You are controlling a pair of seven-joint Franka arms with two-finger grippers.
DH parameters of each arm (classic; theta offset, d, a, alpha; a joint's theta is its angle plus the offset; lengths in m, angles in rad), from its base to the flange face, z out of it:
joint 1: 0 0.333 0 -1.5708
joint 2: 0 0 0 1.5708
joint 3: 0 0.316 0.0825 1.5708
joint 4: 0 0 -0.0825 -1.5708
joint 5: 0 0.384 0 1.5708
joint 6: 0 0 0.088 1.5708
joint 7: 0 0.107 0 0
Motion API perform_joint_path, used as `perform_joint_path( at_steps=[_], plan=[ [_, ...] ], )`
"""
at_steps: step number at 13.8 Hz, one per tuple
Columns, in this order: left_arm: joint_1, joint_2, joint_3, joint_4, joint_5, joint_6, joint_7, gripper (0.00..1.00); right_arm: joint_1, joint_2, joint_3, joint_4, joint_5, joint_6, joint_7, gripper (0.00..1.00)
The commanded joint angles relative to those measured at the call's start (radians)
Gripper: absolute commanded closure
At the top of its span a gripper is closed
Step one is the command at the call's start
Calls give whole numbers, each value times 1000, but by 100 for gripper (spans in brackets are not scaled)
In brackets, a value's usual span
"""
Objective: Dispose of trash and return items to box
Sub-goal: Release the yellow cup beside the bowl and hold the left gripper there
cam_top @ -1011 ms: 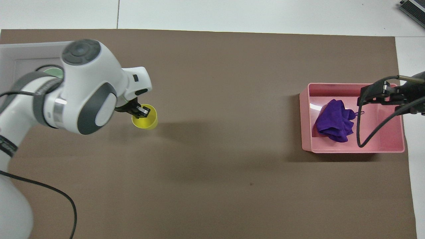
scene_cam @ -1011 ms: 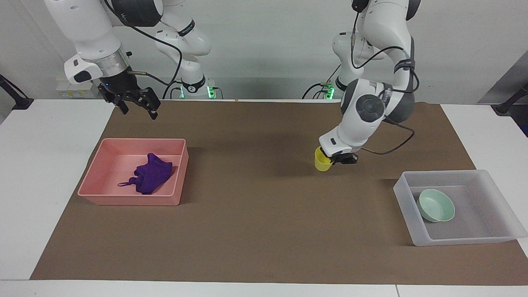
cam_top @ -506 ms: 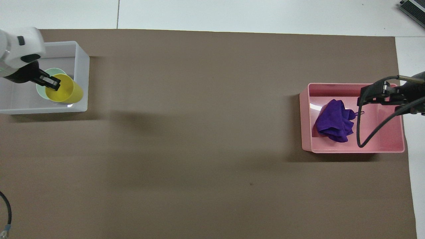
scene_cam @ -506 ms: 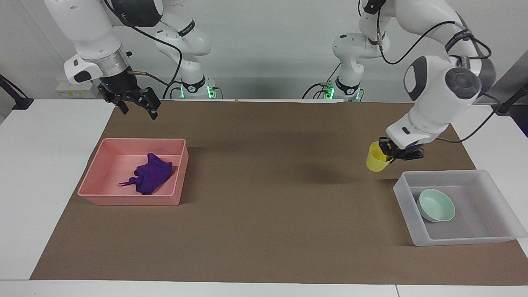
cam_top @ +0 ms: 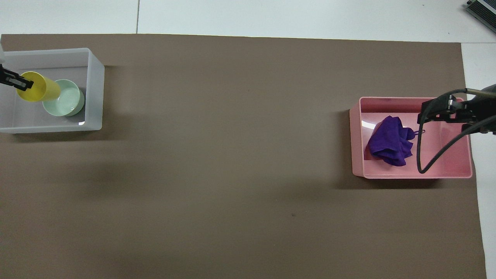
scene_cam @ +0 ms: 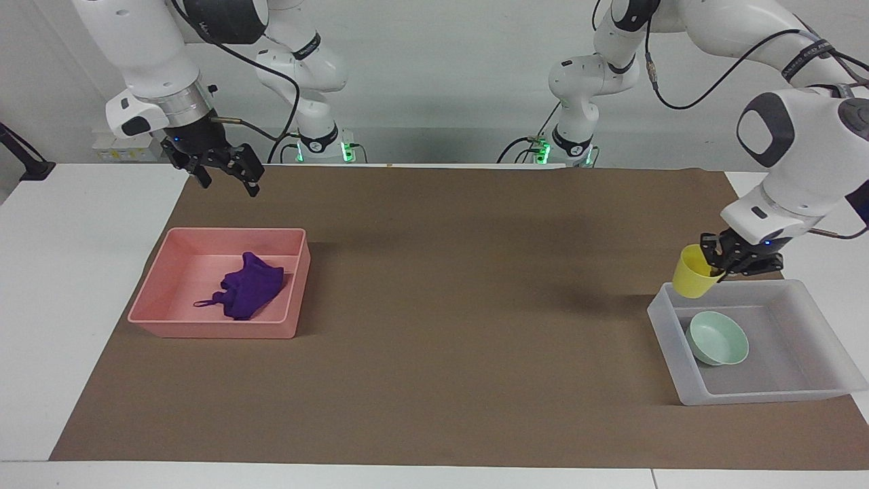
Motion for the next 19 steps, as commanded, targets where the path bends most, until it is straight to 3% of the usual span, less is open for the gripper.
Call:
perform_joint_path(
  at_steps=[1, 7, 11, 12, 13, 16, 19],
  plan=[
    [-2, 45, -8, 19, 7, 15, -9, 100, -6, -22, 9, -12, -6, -5, 2, 0],
    [38, 81, -8, -38, 18, 4, 0, 100, 26, -26, -3, -12, -9, -5, 1, 0],
    [26, 90, -8, -44, 9, -2, -9, 100, 83, -28, -61, -12, -19, -4, -1, 0],
    [21, 87, -10, -42, 9, -7, -12, 73, 88, -25, -65, -12, -22, -2, 1, 0],
    [16, 84, -10, -36, 7, -14, -17, 1, 83, -23, -66, -12, -23, -2, 1, 0],
    [9, 41, -23, -4, 7, -92, -30, 0, 77, -25, -65, -15, -27, -5, -34, 0],
    [-62, -43, -22, 53, 6, -264, -117, 0, 77, -25, -63, -15, -26, -4, -38, 0]
  ],
)
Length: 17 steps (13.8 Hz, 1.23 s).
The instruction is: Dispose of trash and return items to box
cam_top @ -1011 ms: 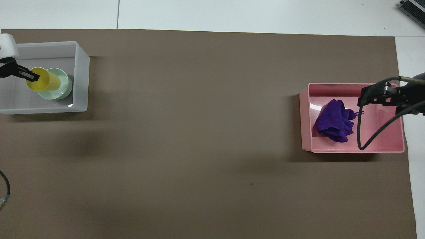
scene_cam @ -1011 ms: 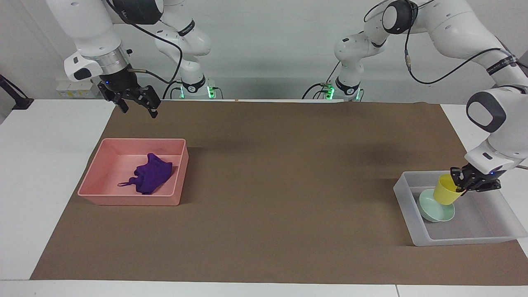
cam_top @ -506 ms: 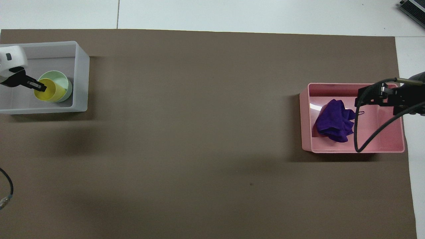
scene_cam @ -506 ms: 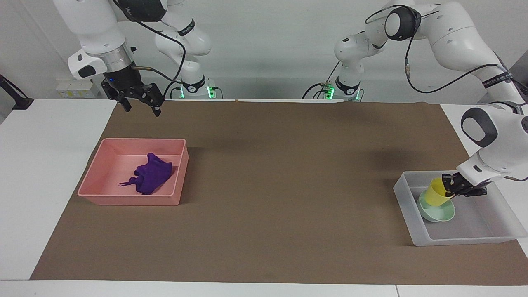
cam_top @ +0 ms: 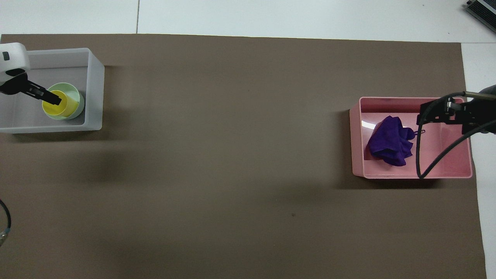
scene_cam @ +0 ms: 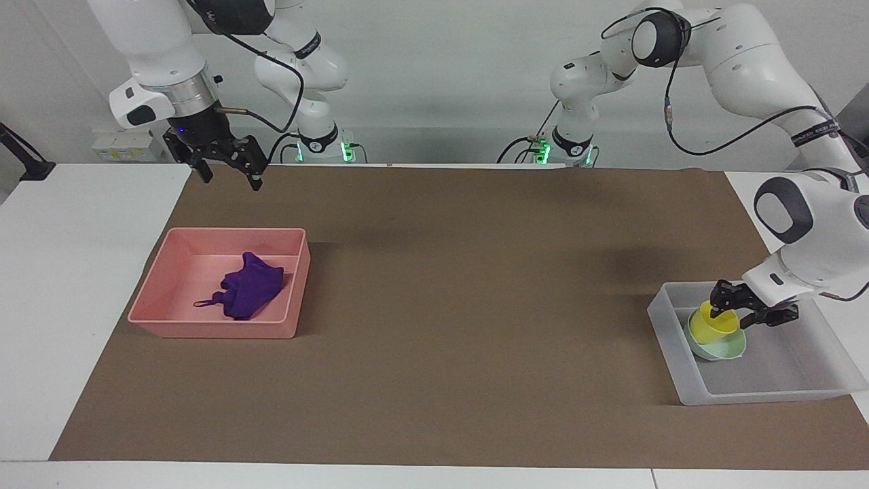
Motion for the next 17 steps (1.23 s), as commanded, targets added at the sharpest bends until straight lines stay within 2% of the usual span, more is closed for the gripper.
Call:
perform_joint_path(
  at_steps=[1, 3, 5, 7, 8, 10, 11, 13, 15, 17],
  plan=[
    [-74, -106, 11, 17, 6, -155, -133, 0, 1, -13, -5, -15, -4, -4, -17, 0],
    [-97, -166, 8, 16, 7, -238, -251, 0, 0, -13, -6, -15, 2, -10, -17, 0],
    [-105, -248, 2, -18, 6, -257, -336, 0, 1, -13, -5, -15, 4, -13, -19, 0],
    [-119, -319, 5, -73, 6, -262, -341, 0, 1, -13, -5, -15, 5, -13, -19, 0],
    [-129, -369, 17, -134, -3, -256, -359, 0, 0, -13, -5, -15, 5, -13, -19, 0],
    [-175, -451, 51, -199, -12, -254, -499, 0, 0, -13, -5, -15, 5, -13, -17, 0],
    [-201, -474, 71, -210, -14, -259, -543, 0, 1, -13, -5, -15, 5, -13, -19, 0],
    [-327, -491, 209, -213, -40, -262, -546, 0, 1, -13, -5, -15, 5, -13, -17, 0],
    [-309, -491, 223, -214, -117, -253, -540, 0, 0, -13, -5, -15, 5, -13, -17, 0],
    [-303, -497, 223, -239, -117, -248, -549, 0, 1, -13, -5, -15, 5, -13, -19, 0]
  ],
)
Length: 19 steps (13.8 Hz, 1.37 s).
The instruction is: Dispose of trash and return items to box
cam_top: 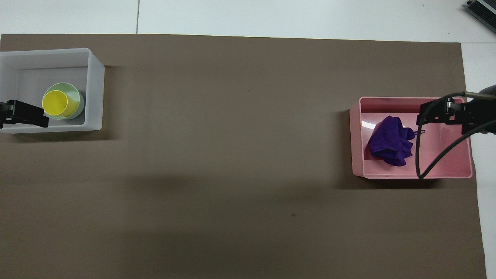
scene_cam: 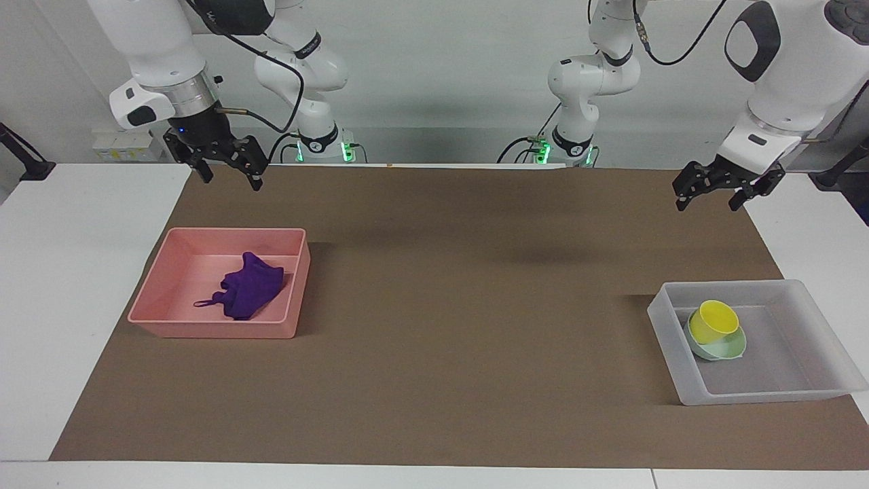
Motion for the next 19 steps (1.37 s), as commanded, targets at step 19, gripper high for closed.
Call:
perform_joint_path(
  at_steps=[19],
  plan=[
    [17, -47, 11, -58, -11, 8, -10, 0, 1, -13, -5, -15, 5, -8, -26, 0]
  ],
)
